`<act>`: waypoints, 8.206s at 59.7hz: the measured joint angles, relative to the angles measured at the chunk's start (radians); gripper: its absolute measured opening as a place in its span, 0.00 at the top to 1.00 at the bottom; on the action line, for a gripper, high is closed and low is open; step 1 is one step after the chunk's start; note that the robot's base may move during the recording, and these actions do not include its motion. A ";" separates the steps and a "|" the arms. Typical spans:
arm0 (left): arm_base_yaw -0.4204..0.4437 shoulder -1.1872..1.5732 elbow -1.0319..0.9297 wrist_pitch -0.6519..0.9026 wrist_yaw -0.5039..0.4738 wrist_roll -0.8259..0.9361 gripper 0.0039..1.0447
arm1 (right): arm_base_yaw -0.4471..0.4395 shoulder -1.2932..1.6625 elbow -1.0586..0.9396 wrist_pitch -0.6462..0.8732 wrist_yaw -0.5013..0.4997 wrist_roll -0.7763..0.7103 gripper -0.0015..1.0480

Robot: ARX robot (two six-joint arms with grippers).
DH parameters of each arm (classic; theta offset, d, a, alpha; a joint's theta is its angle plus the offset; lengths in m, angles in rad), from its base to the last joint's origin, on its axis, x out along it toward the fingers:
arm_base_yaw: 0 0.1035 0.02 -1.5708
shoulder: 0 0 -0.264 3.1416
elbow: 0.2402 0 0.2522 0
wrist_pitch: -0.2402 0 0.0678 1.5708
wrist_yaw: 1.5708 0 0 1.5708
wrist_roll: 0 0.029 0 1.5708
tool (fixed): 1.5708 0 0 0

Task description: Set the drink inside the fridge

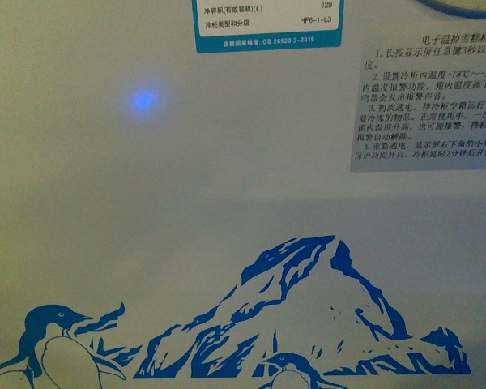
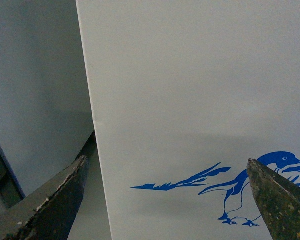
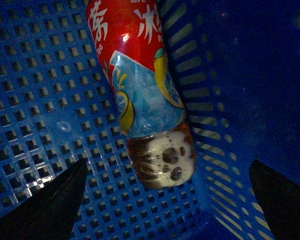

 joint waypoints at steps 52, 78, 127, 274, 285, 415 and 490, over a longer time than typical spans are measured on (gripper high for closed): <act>0.000 0.000 0.000 0.000 0.000 0.000 0.08 | -0.030 0.398 0.514 -0.178 0.001 0.154 0.07; 0.000 0.000 0.000 0.000 0.000 0.000 0.08 | -0.050 0.450 0.560 -0.187 -0.057 0.188 0.18; 0.000 0.000 0.000 0.000 0.000 0.000 0.08 | 0.008 0.048 0.117 -0.004 -0.262 0.201 0.59; 0.000 0.000 0.000 0.000 0.000 0.000 0.08 | 0.656 -2.308 -0.725 -0.436 0.274 0.191 0.60; 0.000 0.000 0.000 0.000 0.000 0.000 0.08 | 0.659 -2.314 -0.751 -0.402 0.365 0.191 0.60; 0.006 0.716 0.193 0.461 0.268 0.001 0.08 | 0.654 -2.322 -0.767 -0.400 0.370 0.190 0.60; -0.129 1.635 0.809 0.183 0.672 1.379 0.08 | 0.654 -2.322 -0.767 -0.400 0.370 0.190 0.60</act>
